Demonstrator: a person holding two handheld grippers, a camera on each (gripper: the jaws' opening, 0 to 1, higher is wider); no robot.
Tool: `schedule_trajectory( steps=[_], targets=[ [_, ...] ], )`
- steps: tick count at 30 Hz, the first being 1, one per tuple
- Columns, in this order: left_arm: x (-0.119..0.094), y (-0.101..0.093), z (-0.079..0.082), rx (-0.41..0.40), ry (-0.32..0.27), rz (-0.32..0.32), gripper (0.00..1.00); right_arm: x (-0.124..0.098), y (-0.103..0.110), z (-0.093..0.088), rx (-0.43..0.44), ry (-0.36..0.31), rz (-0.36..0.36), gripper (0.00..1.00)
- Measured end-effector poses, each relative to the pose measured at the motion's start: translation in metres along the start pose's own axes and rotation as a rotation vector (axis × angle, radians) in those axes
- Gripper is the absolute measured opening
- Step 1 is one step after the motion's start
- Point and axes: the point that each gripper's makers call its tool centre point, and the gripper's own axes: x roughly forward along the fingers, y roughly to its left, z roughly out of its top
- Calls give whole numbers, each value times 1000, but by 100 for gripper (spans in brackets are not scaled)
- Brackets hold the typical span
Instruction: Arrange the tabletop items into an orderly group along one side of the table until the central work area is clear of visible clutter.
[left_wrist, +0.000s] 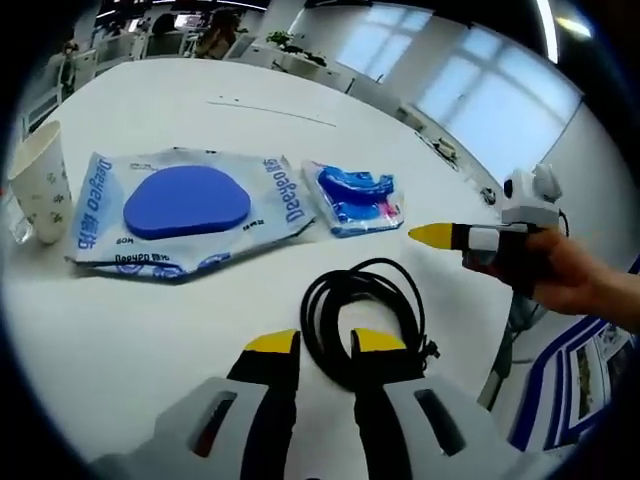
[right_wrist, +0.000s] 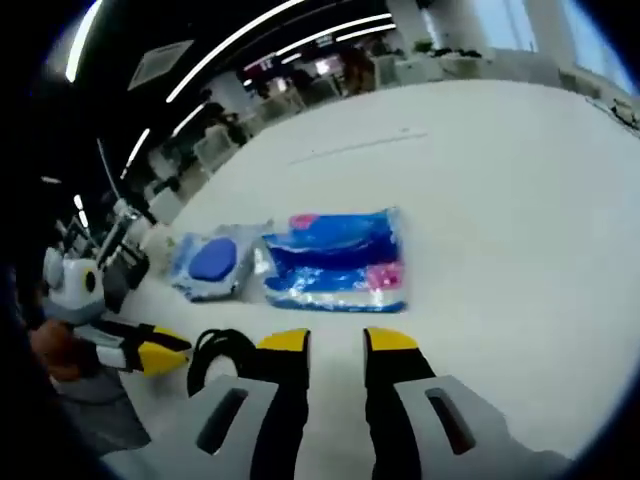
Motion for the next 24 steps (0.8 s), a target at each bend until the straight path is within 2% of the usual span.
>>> schedule_trajectory(
  steps=[1, 3, 5, 8, 16, 19, 21, 24],
  targets=[
    [0, -1, -1, 2, 2, -1, 17, -2, 6, -4, -17, 7, 14, 20],
    [0, -1, -1, 7, 3, 1, 17, -3, 17, -8, 16, 5, 63, 22],
    [0, 0, -3, 8, 7, 3, 17, -4, 27, -12, 15, 2, 91, 24],
    [0, 0, -4, 15, 12, 5, 16, -3, 48, -24, -74, 53, 148, 25],
    [1, -2, -5, 15, 10, 11, 14, 11, 45, -35, -108, 105, 122, 24],
    [1, -2, -8, 27, 18, 13, 12, 12, 45, -38, -112, 114, 115, 21],
    [2, -1, -11, 42, 28, 20, 8, 13, 45, -42, -145, 133, 106, 18],
    [3, -1, -10, 46, 25, 23, 9, 13, 44, -43, -167, 137, 96, 16]
  ],
)
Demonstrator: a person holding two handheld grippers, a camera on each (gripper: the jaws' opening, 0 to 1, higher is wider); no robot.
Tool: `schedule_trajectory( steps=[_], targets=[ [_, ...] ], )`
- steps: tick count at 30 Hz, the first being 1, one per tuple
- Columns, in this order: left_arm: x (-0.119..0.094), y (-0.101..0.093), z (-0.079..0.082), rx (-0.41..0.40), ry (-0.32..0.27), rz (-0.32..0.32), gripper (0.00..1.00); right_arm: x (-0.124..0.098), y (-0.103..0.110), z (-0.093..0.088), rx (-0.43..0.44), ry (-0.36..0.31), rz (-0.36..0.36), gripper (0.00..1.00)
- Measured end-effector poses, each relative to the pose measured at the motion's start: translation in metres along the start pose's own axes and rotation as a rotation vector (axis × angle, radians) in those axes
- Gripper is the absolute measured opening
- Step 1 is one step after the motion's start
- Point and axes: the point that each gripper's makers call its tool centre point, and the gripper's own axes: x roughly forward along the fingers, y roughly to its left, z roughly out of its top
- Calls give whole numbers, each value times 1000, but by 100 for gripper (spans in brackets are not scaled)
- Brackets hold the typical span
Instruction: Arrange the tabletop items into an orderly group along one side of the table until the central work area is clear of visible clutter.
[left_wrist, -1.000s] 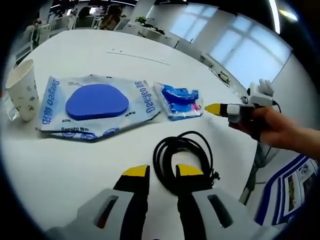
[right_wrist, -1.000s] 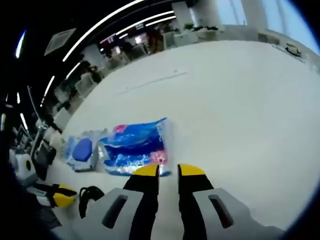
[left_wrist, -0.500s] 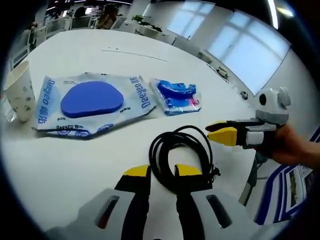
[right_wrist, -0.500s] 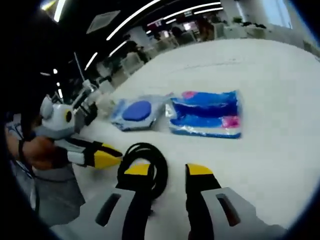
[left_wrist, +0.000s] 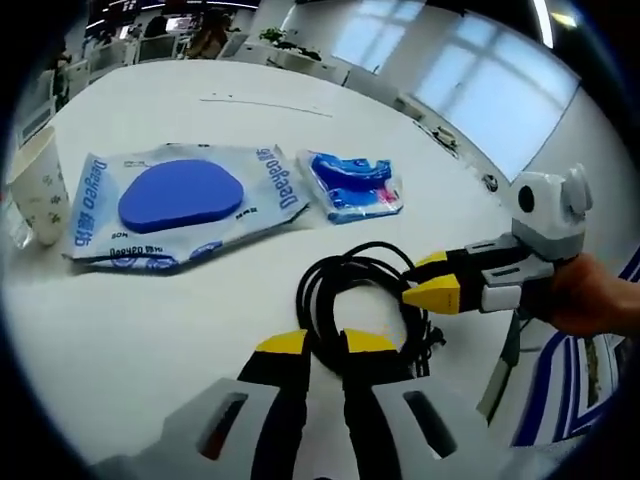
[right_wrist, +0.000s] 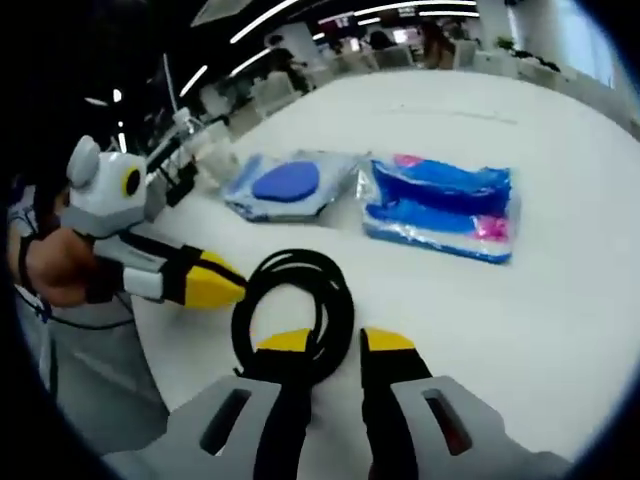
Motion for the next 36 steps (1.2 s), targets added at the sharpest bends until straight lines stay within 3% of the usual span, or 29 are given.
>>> schedule_trajectory(
  steps=[8, 22, 36],
  targets=[
    [3, -3, 4, 30, -12, 10, 3, -2, -3, 9, 19, -44, -16, 2],
    [3, -1, 15, -2, -36, 17, 3, -2, -6, 32, 22, -90, -10, 0],
    [8, 2, 25, -34, -51, 28, 0, 3, -16, 45, -13, -79, -16, 0]
  ],
)
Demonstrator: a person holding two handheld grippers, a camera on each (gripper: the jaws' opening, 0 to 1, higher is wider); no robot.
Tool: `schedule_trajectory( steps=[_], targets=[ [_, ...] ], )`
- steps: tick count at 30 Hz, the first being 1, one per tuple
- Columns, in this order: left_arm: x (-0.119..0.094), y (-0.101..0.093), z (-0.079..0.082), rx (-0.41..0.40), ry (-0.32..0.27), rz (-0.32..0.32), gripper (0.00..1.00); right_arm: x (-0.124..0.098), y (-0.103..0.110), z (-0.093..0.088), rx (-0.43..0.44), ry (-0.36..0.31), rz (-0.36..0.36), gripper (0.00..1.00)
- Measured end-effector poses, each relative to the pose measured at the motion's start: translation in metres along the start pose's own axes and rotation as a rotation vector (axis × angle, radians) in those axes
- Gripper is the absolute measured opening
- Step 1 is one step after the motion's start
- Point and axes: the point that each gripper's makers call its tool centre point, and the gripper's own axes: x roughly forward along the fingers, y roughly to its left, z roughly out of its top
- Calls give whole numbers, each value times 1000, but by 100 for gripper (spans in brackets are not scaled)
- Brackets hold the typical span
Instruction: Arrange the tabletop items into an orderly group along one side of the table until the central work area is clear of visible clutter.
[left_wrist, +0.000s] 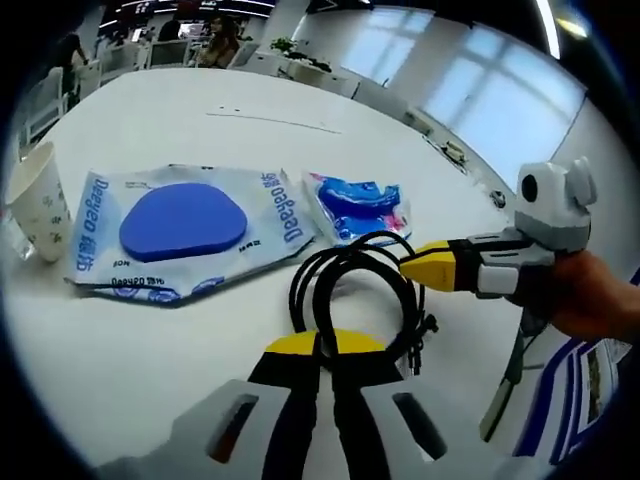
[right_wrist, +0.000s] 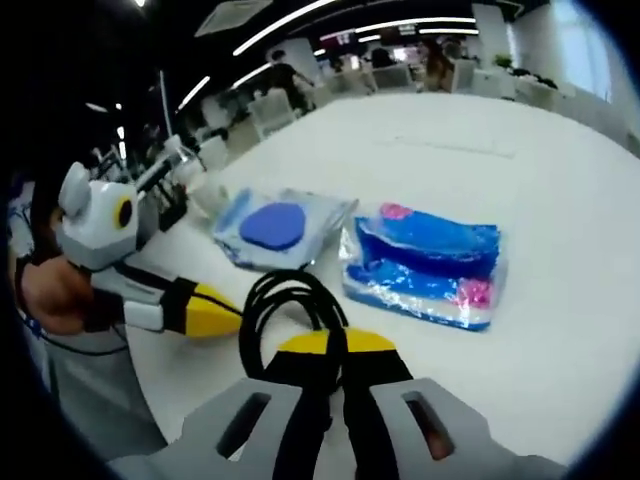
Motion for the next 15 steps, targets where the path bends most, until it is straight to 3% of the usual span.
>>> schedule_trajectory(
  steps=[15],
  targets=[
    [7, 1, -6, 4, 22, -1, 0, 10, -7, -12, 36, 25, -8, 0]
  ],
)
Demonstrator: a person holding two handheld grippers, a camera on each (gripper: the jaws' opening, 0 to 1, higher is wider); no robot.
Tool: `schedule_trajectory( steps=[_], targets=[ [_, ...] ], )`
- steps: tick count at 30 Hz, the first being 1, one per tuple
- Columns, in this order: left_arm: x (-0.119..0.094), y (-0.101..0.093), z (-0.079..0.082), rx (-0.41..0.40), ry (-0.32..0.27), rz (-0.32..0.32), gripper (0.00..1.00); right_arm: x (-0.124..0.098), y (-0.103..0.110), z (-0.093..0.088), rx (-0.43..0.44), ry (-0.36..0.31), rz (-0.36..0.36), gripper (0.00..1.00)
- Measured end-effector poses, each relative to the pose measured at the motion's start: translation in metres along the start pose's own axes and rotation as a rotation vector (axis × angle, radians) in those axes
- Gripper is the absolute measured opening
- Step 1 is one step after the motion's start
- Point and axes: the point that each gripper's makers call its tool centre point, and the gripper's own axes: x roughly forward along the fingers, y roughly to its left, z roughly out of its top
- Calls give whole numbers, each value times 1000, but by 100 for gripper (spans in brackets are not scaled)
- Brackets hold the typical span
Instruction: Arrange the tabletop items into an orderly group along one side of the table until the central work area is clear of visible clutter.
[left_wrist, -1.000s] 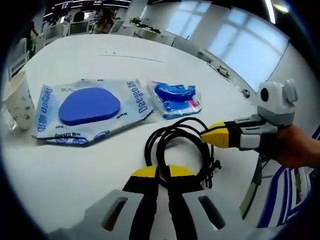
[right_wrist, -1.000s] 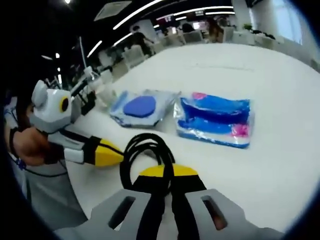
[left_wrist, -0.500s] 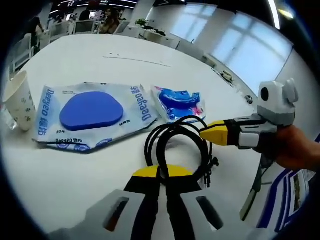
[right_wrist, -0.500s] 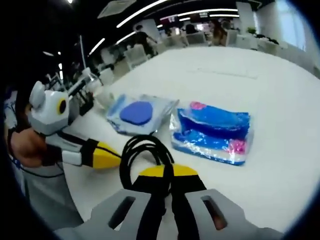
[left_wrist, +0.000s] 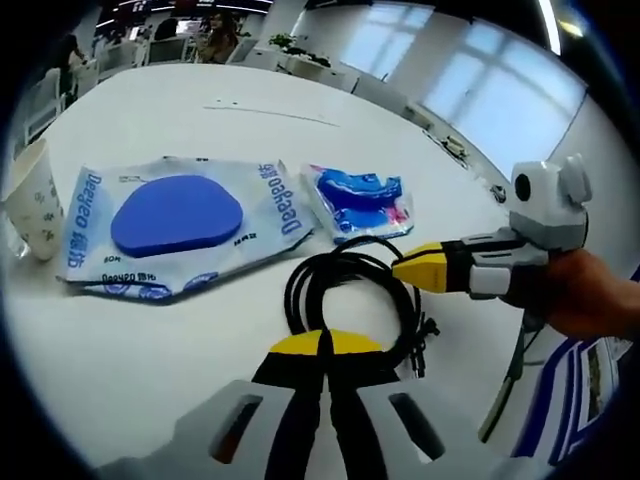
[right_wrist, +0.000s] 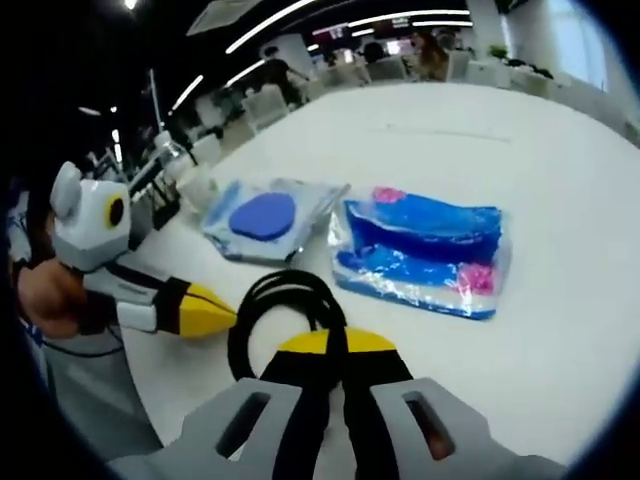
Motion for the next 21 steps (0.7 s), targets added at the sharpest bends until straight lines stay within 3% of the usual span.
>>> schedule_trajectory(
  steps=[10, 14, 21],
  targets=[
    [0, 2, 0, 0, 8, 34, 0, 9, -3, 7, -11, 2, 7, 0],
    [-3, 2, -3, 14, 19, 32, 0, 8, -1, 5, -61, 23, 22, 1],
    [-14, 9, 4, 9, -8, 36, 0, -9, -5, -6, -25, 19, 1, 12]
  ],
)
